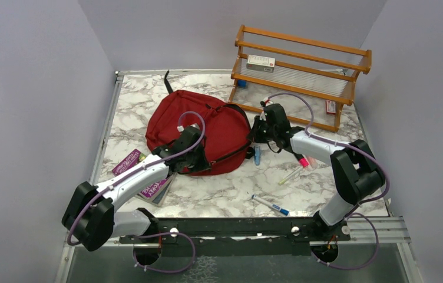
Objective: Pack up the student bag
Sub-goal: Unzip the student bag at the center of the board.
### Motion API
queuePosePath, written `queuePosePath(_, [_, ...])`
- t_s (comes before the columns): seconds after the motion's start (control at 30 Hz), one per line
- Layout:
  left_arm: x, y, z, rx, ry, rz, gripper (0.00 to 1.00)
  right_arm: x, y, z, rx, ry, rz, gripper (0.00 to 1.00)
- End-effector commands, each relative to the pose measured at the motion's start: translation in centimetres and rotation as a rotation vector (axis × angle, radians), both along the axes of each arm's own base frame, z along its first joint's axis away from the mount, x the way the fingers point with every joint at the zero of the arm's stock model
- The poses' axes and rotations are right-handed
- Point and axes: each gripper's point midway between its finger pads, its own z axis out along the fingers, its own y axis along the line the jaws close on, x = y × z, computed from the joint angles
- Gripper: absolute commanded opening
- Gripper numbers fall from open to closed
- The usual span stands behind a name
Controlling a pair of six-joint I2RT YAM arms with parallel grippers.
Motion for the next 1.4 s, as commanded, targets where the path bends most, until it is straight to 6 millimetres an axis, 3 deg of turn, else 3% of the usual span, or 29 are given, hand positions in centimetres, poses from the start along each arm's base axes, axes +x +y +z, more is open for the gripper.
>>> queuePosePath(0.0, [-1.0, 3.6, -0.2, 0.077, 0.014, 0.012, 0.0, 2.3, -1.6, 2.3, -0.06, -0.096, -0.056, 0.0])
queuePosePath(0.13, [-0.5, 6.1, -0.2, 0.111, 0.008, 0.054, 0.0, 2.9, -1.5, 2.8, -0.071, -0.119, -0.05, 0.01])
queuePosePath(0.37, [0.0, 8.4, -0.3, 0.151, -0.003, 0.054, 0.0, 3.2, -2.2, 2.9, -0.122, -0.118, -0.059, 0.0])
queuePosePath(0.53, [0.2, 6.5, 0.2, 0.086, -0.033, -0.076, 0.0, 2.3, -1.6, 3.6, -0.088, -0.112, -0.018, 0.03])
queuePosePath(0.83, [1.4, 4.8, 2.4, 0.026, -0.147, -0.192, 0.0, -1.5, -0.6, 6.9, 0.075, -0.088, 0.027, 0.38])
queuePosePath(1.0, [1.6, 4.5, 2.4, 0.022, -0.149, -0.212, 0.0, -3.8, -0.1, 7.5, 0.156, -0.05, 0.038, 0.45])
queuePosePath(1.1, [1.6, 4.3, 2.2, 0.017, -0.147, -0.219, 0.0, -5.5, 1.4, 7.6, 0.182, -0.029, 0.074, 0.45])
queuePosePath(1.23, [1.6, 4.1, 2.3, 0.007, -0.152, -0.234, 0.0, -8.2, 5.2, 8.0, 0.17, -0.047, 0.164, 0.46])
queuePosePath(1.37, [1.7, 3.9, 2.4, 0.009, -0.163, -0.256, 0.0, -10.8, 9.5, 8.9, 0.123, -0.225, 0.425, 0.46])
